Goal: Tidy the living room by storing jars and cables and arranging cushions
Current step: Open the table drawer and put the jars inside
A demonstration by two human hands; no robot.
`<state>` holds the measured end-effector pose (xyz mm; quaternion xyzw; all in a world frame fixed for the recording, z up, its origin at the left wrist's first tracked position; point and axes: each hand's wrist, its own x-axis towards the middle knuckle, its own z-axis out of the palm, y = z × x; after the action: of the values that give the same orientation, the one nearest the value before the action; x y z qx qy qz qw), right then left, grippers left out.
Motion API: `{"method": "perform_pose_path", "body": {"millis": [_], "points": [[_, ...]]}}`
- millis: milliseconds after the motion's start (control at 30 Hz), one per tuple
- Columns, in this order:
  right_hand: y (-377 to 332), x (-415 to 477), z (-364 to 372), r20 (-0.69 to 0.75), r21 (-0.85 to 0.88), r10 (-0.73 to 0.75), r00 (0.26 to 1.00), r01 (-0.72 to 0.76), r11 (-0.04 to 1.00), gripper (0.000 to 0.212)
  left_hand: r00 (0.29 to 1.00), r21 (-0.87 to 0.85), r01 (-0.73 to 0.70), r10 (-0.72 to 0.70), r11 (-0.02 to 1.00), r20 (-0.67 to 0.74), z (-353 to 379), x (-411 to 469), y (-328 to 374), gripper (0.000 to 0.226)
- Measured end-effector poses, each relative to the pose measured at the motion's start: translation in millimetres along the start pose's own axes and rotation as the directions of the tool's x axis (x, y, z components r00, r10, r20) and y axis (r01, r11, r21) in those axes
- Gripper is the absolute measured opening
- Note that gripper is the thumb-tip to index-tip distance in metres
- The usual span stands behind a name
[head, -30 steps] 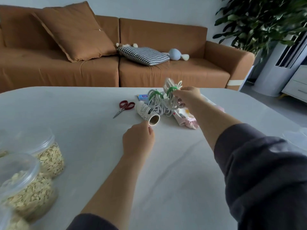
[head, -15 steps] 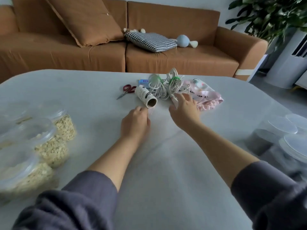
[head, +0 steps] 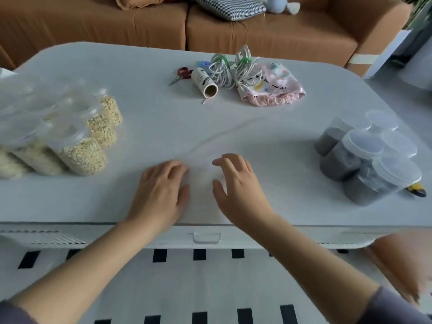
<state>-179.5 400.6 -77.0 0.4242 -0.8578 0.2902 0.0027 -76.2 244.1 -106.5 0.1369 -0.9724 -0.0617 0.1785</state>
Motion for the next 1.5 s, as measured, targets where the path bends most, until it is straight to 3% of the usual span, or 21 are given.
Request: {"method": "perform_pose_path", "body": {"millis": [133, 267, 333, 433, 533, 600, 700, 833, 967, 1133, 1300, 1400, 1500], "points": [[-16.9, -31.3, 11.9, -0.137, 0.109, -0.115, 0.984, 0.130, 0.985, 0.022, 0.996, -0.050, 0.026, -0.031, 0.998, -0.089, -4.6, -22.5, -22.5, 0.039], [-29.6, -58.0, 24.8, -0.050, 0.181, -0.117, 0.992, 0.124, 0.976, 0.024, 0.981, -0.073, -0.010, -0.004, 0.997, -0.193, -3.0, -23.9, -26.3, 0.025], [-38.4, -69.9, 34.6, 0.006, 0.126, -0.071, 0.997, 0.069, 0.990, 0.030, 0.982, -0.063, -0.016, 0.004, 0.998, -0.187, -4.3, -26.2, -24.6, 0.022], [-45.7, -74.8, 50.5, 0.178, -0.173, 0.125, 0.976, -0.094, 0.980, 0.030, 0.975, -0.082, -0.062, 0.042, 0.995, -0.216, -3.6, -27.8, -26.3, 0.020], [-47.8, -74.8, 71.3, 0.382, -0.334, 0.360, 0.851, -0.236, 0.912, 0.035, 0.963, -0.068, -0.092, 0.071, 0.993, -0.261, -2.4, -29.8, -27.1, 0.015], [-55.2, -74.3, 82.6, 0.457, -0.375, 0.426, 0.781, -0.265, 0.888, 0.029, 0.960, -0.057, -0.076, 0.058, 0.995, -0.274, -3.2, -30.2, -27.7, 0.014], [-59.6, -68.3, 89.7, 0.476, -0.405, 0.468, 0.745, -0.286, 0.868, 0.032, 0.958, -0.059, -0.073, 0.053, 0.996, -0.283, -1.2, -27.3, -26.6, 0.015], [-65.8, -71.4, 85.4, 0.443, -0.378, 0.468, 0.765, -0.314, 0.871, 0.039, 0.954, -0.057, -0.103, 0.083, 0.993, -0.287, -1.9, -27.7, -27.9, 0.016], [-69.2, -88.0, 80.4, 0.477, -0.433, 0.451, 0.755, -0.245, 0.868, 0.035, 0.941, -0.137, -0.155, 0.104, 0.978, -0.321, -4.3, -28.9, -30.0, 0.016], [-92.3, -91.2, 41.3, 0.516, -0.417, 0.374, 0.771, -0.155, 0.895, 0.029, 0.860, -0.069, -0.425, 0.378, 0.903, -0.343, -16.9, -69.7, -59.4, 0.013], [-103.2, -74.1, 14.0, 0.206, -0.382, 0.180, 0.962, -0.090, 0.920, 0.020, 0.953, 0.038, -0.233, 0.236, 0.972, -0.189, -45.4, -106.3, -88.7, 0.020], [-101.7, -70.6, 28.4, 0.232, -0.463, 0.141, 0.962, -0.019, 0.886, 0.015, 0.981, 0.017, -0.182, 0.183, 0.983, -0.070, -55.5, -117.3, -92.8, 0.038], [-106.0, -69.0, 33.0, 0.260, -0.486, 0.147, 0.955, -0.002, 0.874, 0.024, 0.994, -0.006, -0.105, 0.105, 0.994, 0.034, -65.2, -117.3, -85.3, 0.048]]}}
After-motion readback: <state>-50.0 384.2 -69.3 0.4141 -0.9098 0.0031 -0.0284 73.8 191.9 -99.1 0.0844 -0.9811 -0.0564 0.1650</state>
